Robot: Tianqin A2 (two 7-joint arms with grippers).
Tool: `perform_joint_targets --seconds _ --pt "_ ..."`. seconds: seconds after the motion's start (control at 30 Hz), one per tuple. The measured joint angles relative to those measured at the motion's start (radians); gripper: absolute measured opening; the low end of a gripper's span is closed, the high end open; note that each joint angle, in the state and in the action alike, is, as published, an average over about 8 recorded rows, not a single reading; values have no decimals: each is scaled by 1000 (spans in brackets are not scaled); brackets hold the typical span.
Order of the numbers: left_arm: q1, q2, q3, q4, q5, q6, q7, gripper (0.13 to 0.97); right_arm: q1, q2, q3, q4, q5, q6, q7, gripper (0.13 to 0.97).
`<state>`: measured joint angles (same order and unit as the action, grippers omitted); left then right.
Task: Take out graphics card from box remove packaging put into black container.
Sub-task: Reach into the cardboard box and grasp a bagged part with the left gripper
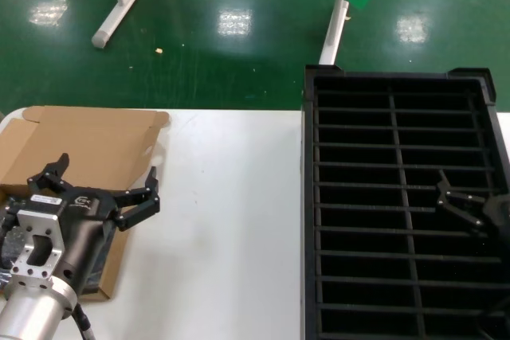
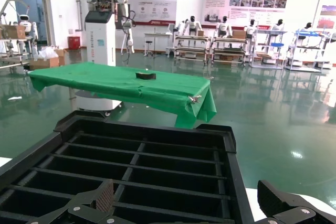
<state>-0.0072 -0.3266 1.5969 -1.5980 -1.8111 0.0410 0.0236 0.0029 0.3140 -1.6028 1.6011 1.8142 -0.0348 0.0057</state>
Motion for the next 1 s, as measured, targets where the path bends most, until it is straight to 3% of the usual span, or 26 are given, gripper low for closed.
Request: perform_joint_targets --seconds 0.27,0.43,0.67,0.87,1.0 --pt "-5 -52 -3 14 -26 29 -27 966 0 0 0 0 0 0 0 966" --pt "3 -92 -63 41 -41 126 43 966 0 0 0 0 0 0 0 966" --pt "11 -139 -208 136 -43 350 318 966 0 0 0 0 0 0 0 966" --pt "-11 -153 -363 242 38 576 600 966 0 0 0 0 0 0 0 966" --pt "-24 -171 -436 304 79 697 796 966 0 0 0 0 0 0 0 966"
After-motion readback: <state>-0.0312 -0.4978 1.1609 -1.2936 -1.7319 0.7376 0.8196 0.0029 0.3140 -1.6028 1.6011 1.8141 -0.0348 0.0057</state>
